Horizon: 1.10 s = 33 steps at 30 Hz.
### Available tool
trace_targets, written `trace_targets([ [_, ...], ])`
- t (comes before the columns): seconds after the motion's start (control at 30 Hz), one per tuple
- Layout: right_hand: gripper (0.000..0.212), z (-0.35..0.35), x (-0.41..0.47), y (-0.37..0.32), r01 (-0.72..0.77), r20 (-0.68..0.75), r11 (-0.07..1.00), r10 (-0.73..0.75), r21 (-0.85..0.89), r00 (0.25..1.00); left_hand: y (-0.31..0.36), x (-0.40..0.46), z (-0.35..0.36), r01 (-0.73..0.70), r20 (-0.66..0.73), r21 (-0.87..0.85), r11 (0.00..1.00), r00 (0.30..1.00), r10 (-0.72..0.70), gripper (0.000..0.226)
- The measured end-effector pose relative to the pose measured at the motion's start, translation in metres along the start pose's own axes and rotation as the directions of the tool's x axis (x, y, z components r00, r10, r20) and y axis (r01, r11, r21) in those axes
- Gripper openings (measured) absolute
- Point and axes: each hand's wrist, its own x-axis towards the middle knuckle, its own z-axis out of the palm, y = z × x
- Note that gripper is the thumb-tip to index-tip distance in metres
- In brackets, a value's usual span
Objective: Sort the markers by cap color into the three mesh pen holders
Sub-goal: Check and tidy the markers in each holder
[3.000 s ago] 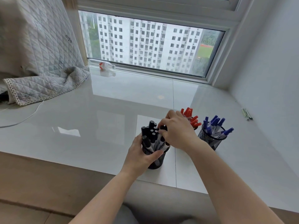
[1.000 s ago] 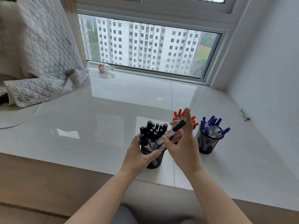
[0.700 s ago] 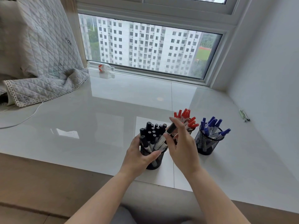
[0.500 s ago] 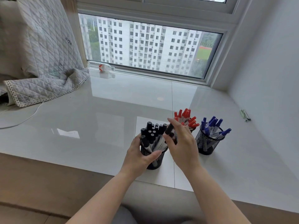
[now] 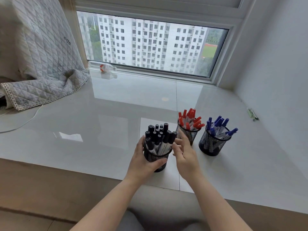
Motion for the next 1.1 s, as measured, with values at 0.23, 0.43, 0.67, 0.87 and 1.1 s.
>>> trace_targets([
  [0.23, 0.041, -0.008, -0.021, 0.048, -0.056, -0.032, 0.873, 0.046, -0.484, 0.998, -0.013, 0.007, 0.005, 0.022, -0.041, 0.140, 0.990, 0.999, -0.017, 0.079],
  [0.43, 0.061, -0.016, -0.030, 0.071, -0.106, 0.032, 0.613, 0.210, -0.783, 0.977, -0.013, 0.023, 0.007, 0.047, -0.049, 0.161, 0.986, 0.998, -0.039, 0.068],
  [0.67, 0.062, -0.016, -0.031, 0.071, -0.106, 0.035, 0.605, 0.217, -0.790, 0.976, -0.013, 0.058, 0.012, 0.038, -0.061, 0.163, 0.986, 0.998, -0.028, 0.064],
  [0.87, 0.062, -0.017, -0.030, 0.069, -0.113, 0.040, 0.607, 0.233, -0.787, 0.972, -0.012, 0.089, 0.017, 0.025, -0.098, 0.194, 0.981, 0.995, -0.006, 0.069],
  [1.1, 0.062, -0.016, -0.031, 0.069, -0.115, 0.032, 0.619, 0.222, -0.777, 0.975, -0.012, 0.115, 0.020, 0.041, -0.102, 0.210, 0.977, 0.995, -0.020, 0.073],
])
